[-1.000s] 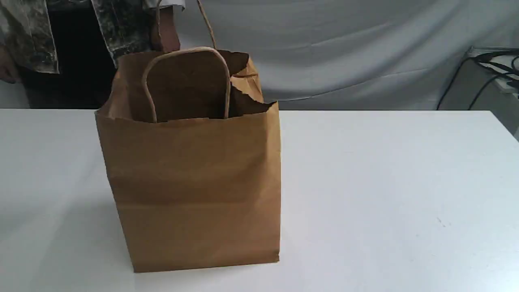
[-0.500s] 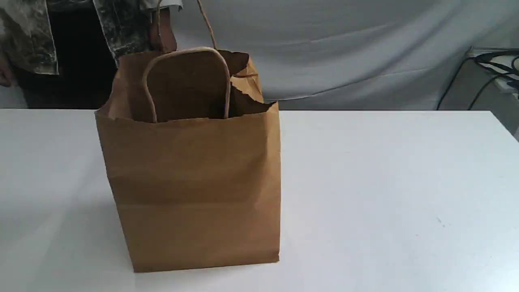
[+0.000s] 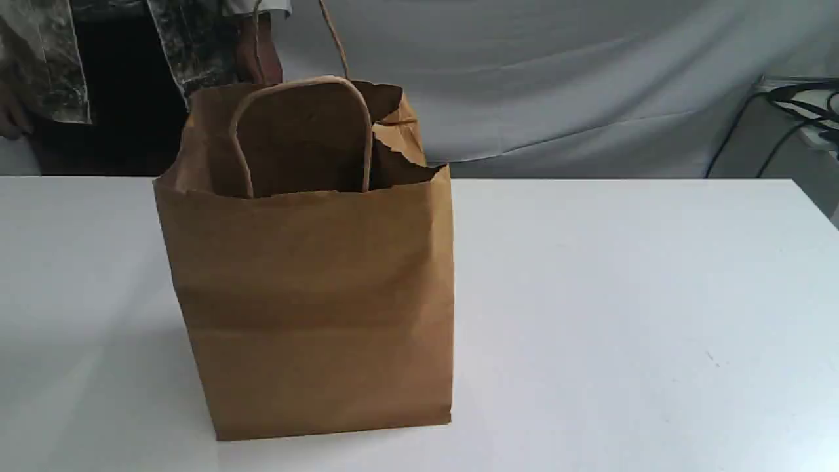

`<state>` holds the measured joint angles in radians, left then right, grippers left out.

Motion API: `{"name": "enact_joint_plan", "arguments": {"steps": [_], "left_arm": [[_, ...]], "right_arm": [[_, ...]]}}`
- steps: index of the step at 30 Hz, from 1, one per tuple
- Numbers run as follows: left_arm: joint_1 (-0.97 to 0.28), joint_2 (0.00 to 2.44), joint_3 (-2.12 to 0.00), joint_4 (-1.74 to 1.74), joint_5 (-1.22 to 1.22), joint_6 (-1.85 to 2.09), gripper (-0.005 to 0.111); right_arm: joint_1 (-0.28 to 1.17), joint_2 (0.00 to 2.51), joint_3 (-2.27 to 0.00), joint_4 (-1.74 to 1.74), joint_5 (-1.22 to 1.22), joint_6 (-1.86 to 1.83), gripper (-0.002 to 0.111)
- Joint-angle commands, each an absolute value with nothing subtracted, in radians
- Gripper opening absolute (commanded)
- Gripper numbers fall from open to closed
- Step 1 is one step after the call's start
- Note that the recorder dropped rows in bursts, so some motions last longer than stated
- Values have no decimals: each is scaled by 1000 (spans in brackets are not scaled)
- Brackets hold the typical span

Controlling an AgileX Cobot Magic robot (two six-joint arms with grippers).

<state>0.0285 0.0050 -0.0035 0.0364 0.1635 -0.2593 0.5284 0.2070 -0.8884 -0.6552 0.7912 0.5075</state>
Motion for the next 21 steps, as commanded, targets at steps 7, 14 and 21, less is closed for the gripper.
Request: {"name": "enact_joint_plan", "arguments": {"steps": [7, 14, 21], "left_arm": [[54, 0, 0, 66, 267, -98, 0], [54, 0, 0, 37, 290, -141, 0], [54, 0, 0, 14, 307, -117, 0]], "right_arm": [[521, 206, -880, -655, 793, 505, 55], [521, 206, -880, -655, 793, 505, 55], [521, 206, -880, -655, 793, 505, 55]]}}
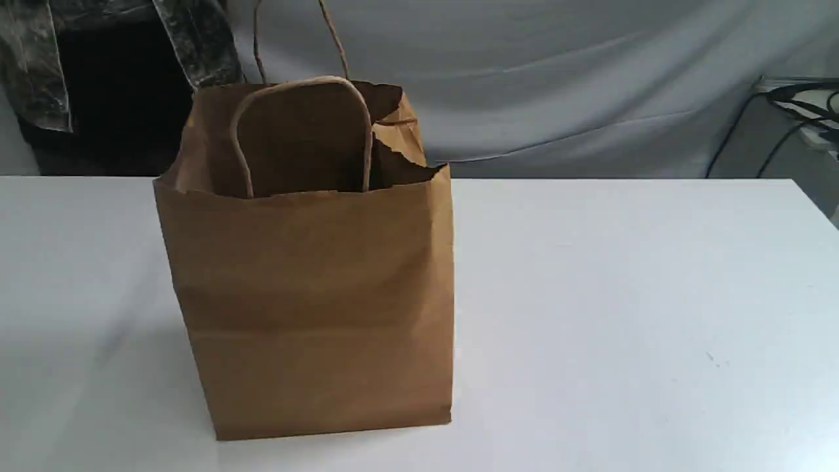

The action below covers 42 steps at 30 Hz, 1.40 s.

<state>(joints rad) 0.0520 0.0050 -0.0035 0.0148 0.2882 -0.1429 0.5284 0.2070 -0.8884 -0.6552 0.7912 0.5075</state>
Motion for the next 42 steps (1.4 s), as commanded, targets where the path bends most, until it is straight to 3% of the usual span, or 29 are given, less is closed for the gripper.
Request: {"name": "enact_joint_plan", "arguments": {"steps": [1, 42], "left_arm": [[54, 0, 0, 17, 311, -98, 0], [54, 0, 0, 19, 314, -70, 0]], "right_arm": [[521, 206, -880, -655, 793, 508, 55], [521, 206, -880, -655, 793, 510, 55]]}}
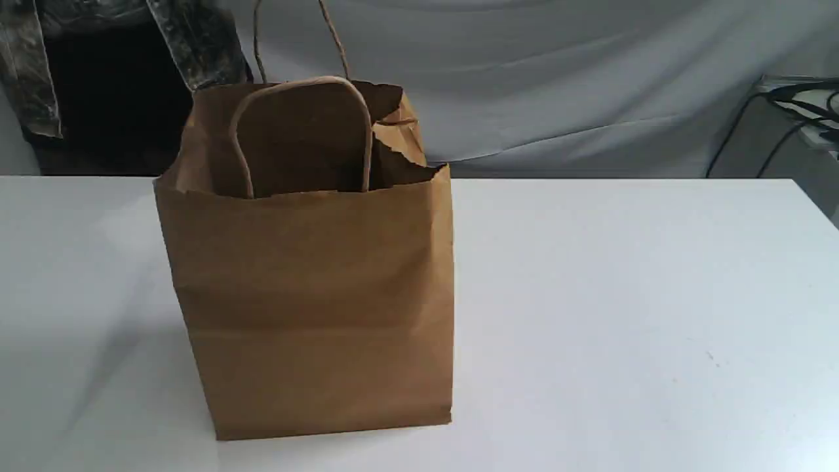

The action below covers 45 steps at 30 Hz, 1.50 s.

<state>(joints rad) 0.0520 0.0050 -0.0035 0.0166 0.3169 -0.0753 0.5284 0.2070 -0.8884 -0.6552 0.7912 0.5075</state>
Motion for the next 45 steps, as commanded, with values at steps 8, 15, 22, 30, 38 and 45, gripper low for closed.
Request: {"name": "enact_joint_plan", "arguments": {"steps": [8, 15, 22, 30, 38, 45], "left_arm": [[54, 0, 0, 19, 314, -70, 0], [54, 0, 0, 19, 314, -70, 0], [54, 0, 0, 19, 314, -70, 0], [54, 0, 0, 19, 314, -70, 0], [54, 0, 0, 19, 314, -70, 0], [54, 0, 0, 19, 314, -70, 0]], "right_arm": [[521, 206, -880, -638, 787, 533, 55], [521, 206, -880, -617, 789, 535, 53], [521, 206, -880, -603, 835, 527, 0], [521, 206, -880, -598, 1088, 515, 0], [521, 211, -867, -636, 929, 545, 0], [497, 314, -672, -712, 451, 729, 0]]}}
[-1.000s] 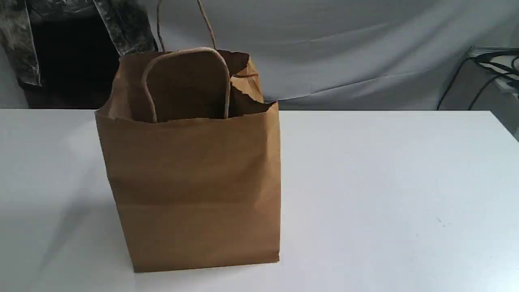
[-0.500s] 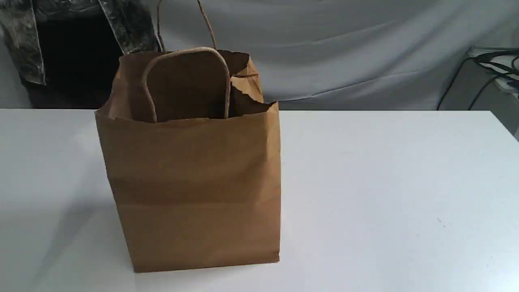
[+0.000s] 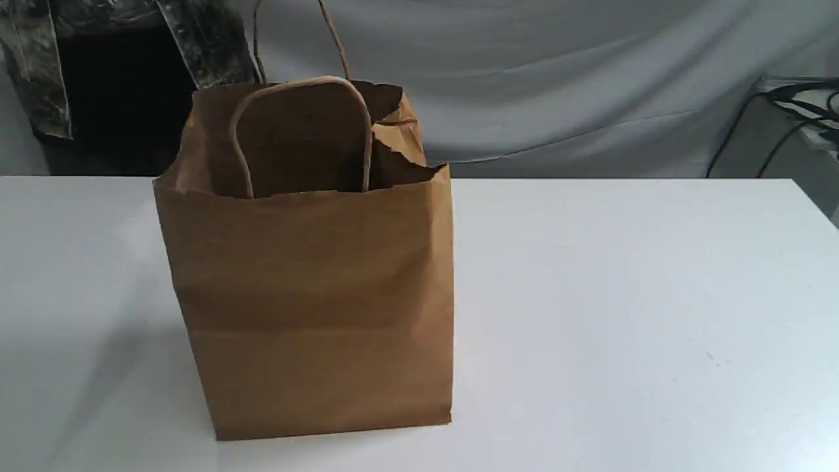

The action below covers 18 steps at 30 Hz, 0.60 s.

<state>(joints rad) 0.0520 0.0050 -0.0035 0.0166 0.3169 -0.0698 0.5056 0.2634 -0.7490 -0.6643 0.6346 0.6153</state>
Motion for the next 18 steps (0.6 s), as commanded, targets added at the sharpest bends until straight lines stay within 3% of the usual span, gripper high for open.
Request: {"name": "enact_joint_plan", "arguments": {"steps": [1, 9, 18], "left_arm": [[54, 0, 0, 19, 314, -70, 0], [54, 0, 0, 19, 314, -70, 0], [54, 0, 0, 19, 314, -70, 0]], "right_arm": [[497, 338, -640, -735, 397, 788, 0], [499, 450, -422, -772, 21, 1041, 0], [499, 447, -150, -741, -58, 1046, 0]]}}
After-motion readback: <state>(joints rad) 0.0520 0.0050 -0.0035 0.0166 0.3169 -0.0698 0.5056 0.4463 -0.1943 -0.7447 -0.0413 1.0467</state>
